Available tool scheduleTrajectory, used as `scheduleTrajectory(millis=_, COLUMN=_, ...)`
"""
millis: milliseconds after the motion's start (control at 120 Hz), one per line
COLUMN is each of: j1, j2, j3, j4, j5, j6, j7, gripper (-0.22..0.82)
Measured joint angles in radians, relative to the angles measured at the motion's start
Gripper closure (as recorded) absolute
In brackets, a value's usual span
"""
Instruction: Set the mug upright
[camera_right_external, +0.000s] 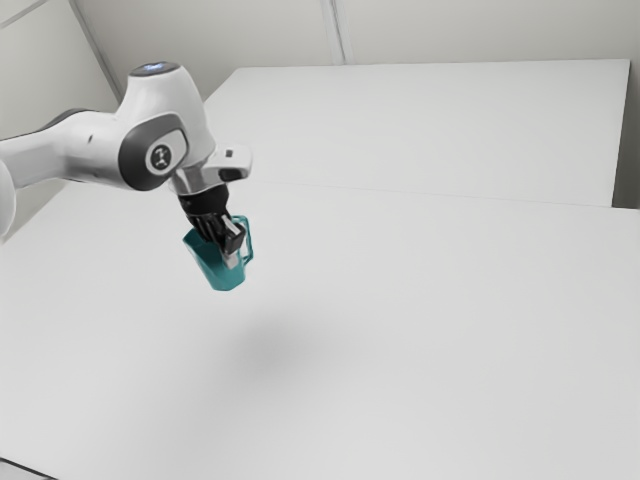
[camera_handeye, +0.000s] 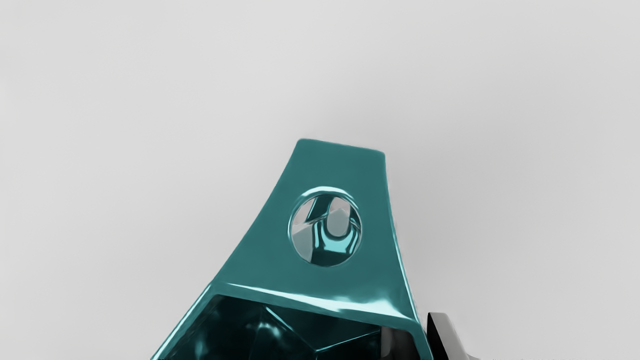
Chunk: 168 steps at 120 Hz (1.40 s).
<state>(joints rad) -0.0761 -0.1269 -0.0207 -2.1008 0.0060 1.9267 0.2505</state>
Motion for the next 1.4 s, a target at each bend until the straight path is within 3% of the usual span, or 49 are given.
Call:
scheduleTrajectory(millis=692, j1=-0.002, j2=0.085, j3=-0.003, j4=-0.14, j5=0.107, j6=0.319, j7=-0.14, gripper=0.77)
scheduleTrajectory(millis=1400, j1=-0.009, j2=0.167, j3=-0.002, j4=-0.144, j5=0.11, j6=0.39, j7=-0.202, gripper=0.77)
